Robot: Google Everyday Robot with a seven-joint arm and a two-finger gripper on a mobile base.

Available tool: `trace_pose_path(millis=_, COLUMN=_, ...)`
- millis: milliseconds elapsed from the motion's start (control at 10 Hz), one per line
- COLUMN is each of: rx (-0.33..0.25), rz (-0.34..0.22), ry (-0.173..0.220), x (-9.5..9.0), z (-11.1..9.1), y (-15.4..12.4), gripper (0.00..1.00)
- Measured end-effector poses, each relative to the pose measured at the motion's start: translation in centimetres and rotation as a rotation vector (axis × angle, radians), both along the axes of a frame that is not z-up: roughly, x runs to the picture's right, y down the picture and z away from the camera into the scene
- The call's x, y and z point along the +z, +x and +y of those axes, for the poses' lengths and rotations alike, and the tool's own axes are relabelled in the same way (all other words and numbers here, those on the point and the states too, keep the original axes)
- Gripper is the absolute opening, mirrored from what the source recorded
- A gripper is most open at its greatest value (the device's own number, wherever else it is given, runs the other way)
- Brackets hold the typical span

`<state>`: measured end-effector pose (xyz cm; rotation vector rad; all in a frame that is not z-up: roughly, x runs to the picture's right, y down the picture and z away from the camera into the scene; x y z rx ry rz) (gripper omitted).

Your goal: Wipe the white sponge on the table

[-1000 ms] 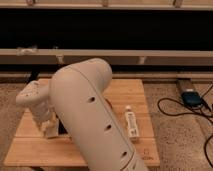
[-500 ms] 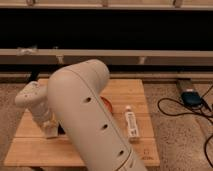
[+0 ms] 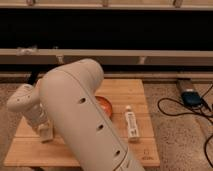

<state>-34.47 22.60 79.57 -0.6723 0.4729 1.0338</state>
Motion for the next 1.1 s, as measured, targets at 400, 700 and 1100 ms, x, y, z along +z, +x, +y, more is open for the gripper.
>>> trace_pose_path(millis=400, rx=-0.09, rz=-0.049, ry=0.001, x=-1.6, z=1.8, y=-1.5, gripper=0.0)
trace_pose_path(millis=700, rx=-0.141, rz=-0.026, ry=-0.027, x=-1.9, z=3.0, y=-0.1, gripper=0.0)
trace_pose_path(millis=1100, rx=-0.147, rz=0.037, ry=-0.052, x=-2.1, z=4.0, y=2.6, gripper=0.0)
